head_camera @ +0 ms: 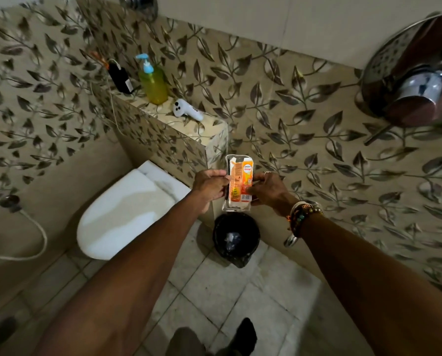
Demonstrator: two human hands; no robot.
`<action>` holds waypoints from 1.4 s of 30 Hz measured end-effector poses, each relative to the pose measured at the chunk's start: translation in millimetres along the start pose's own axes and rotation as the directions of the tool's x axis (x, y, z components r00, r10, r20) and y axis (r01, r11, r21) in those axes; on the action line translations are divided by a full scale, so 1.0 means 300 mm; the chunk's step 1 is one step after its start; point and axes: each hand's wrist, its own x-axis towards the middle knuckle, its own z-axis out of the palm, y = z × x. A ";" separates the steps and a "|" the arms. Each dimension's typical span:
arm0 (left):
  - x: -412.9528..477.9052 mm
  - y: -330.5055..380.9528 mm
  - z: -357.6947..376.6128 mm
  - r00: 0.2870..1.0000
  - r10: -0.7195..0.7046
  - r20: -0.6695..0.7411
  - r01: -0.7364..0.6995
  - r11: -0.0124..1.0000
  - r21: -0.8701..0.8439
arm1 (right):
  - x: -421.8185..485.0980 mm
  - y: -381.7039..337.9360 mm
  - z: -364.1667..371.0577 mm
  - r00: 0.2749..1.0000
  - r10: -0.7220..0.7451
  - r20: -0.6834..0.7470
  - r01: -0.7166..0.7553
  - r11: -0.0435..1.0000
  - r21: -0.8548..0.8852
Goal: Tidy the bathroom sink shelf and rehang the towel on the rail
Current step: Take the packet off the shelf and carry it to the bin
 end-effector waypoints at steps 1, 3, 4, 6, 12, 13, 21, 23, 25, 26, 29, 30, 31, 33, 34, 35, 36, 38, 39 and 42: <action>0.010 -0.005 -0.001 1.000 -0.007 -0.001 0.007 1.000 0.006 | 0.012 0.005 0.000 1.000 0.002 0.002 -0.002 1.000 -0.003; 0.029 -0.014 -0.001 1.000 -0.018 0.001 0.018 1.000 0.014 | 0.029 0.014 0.007 1.000 0.007 -0.002 -0.007 1.000 -0.009; 0.041 -0.014 -0.003 1.000 -0.023 0.002 0.023 1.000 0.019 | 0.039 0.017 0.011 1.000 0.013 -0.007 -0.013 1.000 -0.006; 0.076 -0.011 -0.013 0.999 -0.039 0.007 0.039 0.999 0.032 | 0.065 0.014 0.020 0.999 0.028 -0.016 -0.028 1.000 0.011; 0.171 0.033 -0.041 0.997 -0.064 0.045 0.059 0.993 0.104 | 0.129 -0.030 0.048 0.996 0.070 -0.052 -0.069 0.997 0.019; 0.187 0.049 -0.045 0.996 -0.068 0.062 0.061 0.992 0.108 | 0.138 -0.044 0.054 0.995 0.077 -0.063 -0.076 0.997 0.020; 0.327 0.155 -0.096 0.973 -0.104 0.208 0.063 0.979 0.194 | 0.211 -0.135 0.099 0.981 0.097 -0.166 -0.094 0.995 0.029; 0.360 0.165 -0.099 0.963 -0.116 0.244 0.062 0.974 0.217 | 0.220 -0.138 0.108 0.974 0.113 -0.196 -0.109 0.994 0.031; 0.384 0.163 -0.093 0.952 -0.133 0.275 0.066 0.968 0.241 | 0.235 -0.126 0.111 0.960 0.146 -0.237 -0.137 0.989 0.055; 0.391 0.157 -0.087 0.948 -0.137 0.286 0.066 0.967 0.244 | 0.241 -0.119 0.112 0.956 0.159 -0.248 -0.145 0.987 0.074; 0.408 0.123 -0.070 0.938 -0.166 0.304 0.092 0.965 0.244 | 0.259 -0.083 0.119 0.945 0.190 -0.265 -0.166 0.980 0.111; 0.414 0.106 -0.066 0.935 -0.181 0.305 0.107 0.964 0.243 | 0.268 -0.067 0.123 0.940 0.208 -0.271 -0.184 0.976 0.113; 0.418 0.090 -0.064 0.932 -0.194 0.305 0.121 0.963 0.242 | 0.275 -0.052 0.129 0.937 0.222 -0.270 -0.199 0.974 0.112; 0.429 0.058 -0.066 0.932 -0.208 0.296 0.141 0.962 0.234 | 0.296 -0.015 0.144 0.936 0.242 -0.254 -0.221 0.969 0.107; 0.436 0.039 -0.070 0.932 -0.214 0.293 0.147 0.961 0.234 | 0.312 0.006 0.150 0.937 0.247 -0.247 -0.227 0.968 0.109; 0.443 0.016 -0.074 0.931 -0.222 0.288 0.154 0.958 0.240 | 0.325 0.032 0.160 0.937 0.250 -0.242 -0.228 0.967 0.117; 0.451 -0.011 -0.076 0.931 -0.232 0.281 0.165 0.956 0.243 | 0.337 0.058 0.171 0.935 0.260 -0.243 -0.235 0.964 0.126; 0.473 -0.069 -0.076 0.933 -0.252 0.257 0.192 0.952 0.237 | 0.360 0.113 0.193 0.925 0.291 -0.245 -0.261 0.954 0.149; 0.488 -0.102 -0.074 0.933 -0.264 0.245 0.208 0.950 0.233 | 0.378 0.149 0.202 0.924 0.295 -0.243 -0.268 0.953 0.139; 0.517 -0.209 -0.075 0.928 -0.303 0.215 0.254 0.940 0.229 | 0.417 0.259 0.237 0.932 0.298 -0.205 -0.289 0.955 0.072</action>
